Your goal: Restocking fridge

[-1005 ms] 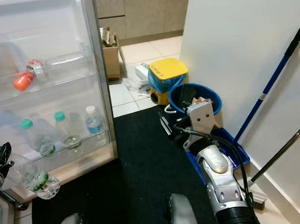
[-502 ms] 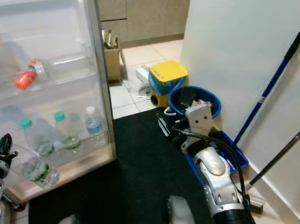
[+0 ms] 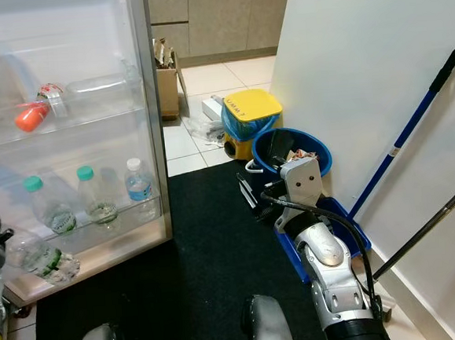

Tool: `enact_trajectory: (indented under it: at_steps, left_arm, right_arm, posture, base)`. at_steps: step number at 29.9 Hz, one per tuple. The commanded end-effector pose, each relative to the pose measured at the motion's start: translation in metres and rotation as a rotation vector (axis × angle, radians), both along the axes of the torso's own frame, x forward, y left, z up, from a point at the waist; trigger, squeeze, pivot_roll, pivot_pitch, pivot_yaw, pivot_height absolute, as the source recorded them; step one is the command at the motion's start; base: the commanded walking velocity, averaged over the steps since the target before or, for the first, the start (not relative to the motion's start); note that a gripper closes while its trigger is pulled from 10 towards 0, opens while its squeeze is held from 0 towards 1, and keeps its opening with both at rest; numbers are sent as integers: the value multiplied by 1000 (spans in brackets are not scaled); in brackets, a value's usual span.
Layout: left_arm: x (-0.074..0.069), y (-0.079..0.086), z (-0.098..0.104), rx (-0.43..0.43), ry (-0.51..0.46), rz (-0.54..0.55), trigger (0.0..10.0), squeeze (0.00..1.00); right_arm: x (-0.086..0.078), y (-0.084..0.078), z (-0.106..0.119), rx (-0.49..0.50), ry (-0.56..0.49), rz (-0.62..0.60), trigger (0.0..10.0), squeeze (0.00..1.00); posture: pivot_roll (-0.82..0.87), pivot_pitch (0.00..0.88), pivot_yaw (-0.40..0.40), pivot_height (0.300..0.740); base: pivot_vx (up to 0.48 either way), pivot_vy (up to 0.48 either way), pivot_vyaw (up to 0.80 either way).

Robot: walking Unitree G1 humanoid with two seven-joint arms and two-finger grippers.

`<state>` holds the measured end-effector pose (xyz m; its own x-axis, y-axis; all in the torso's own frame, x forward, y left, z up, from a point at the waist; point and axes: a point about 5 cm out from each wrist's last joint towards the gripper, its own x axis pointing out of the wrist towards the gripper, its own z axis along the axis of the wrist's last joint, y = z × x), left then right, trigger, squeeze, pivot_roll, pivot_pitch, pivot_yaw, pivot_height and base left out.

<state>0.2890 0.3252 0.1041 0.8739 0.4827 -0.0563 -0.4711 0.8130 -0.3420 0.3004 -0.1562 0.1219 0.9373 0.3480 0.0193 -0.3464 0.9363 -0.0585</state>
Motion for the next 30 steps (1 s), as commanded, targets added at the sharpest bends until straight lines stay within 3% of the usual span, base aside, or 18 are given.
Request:
enact_trajectory:
  at_steps: [1,8,10,14,16,20,24,25,30]
  left_arm:
    - [5,-10,-4,6,9,-14,10000,0]
    - [17,-40,-11,148,63,-78,10000,0]
    - [17,-41,-12,157,70,-81,10000,0]
    - [18,-48,-13,275,98,-125,10000,0]
    - [18,-48,-13,275,98,-125,10000,0]
    - [15,-45,-14,323,116,-147,10000,0]
    - [10,-37,-15,297,124,-136,10000,0]
    - [0,-22,-16,276,131,-110,10000,0]
    - [-11,-6,-10,251,111,-75,10000,0]
  right_arm:
    - [-2,1,0,-5,5,9,10000,0]
    - [-2,2,-2,-4,12,13,10000,0]
    - [-2,3,-2,-3,11,13,10000,0]
    - [-2,3,-2,1,11,10,10000,0]
    - [-2,3,-2,1,11,10,10000,0]
    - [-2,3,-2,1,9,7,10000,0]
    - [-3,3,-2,1,8,4,10000,0]
    - [-3,1,-1,1,7,-6,10000,0]
    - [-2,0,-2,2,8,-9,10000,0]
  posture:
    - [-57,37,-118,436]
    - [-53,24,-114,436]
    - [-53,24,-114,436]
    - [-51,22,-110,436]
    - [-51,22,-110,436]
    - [-53,21,-103,436]
    - [-60,25,-94,436]
    - [-59,29,-92,436]
    - [-50,33,-92,436]
  base:
    - [0,0,0]
    - [0,0,0]
    - [0,0,0]
    - [0,0,0]
    - [0,0,0]
    - [0,0,0]
    - [0,0,0]
    - [0,0,0]
    - [0,0,0]
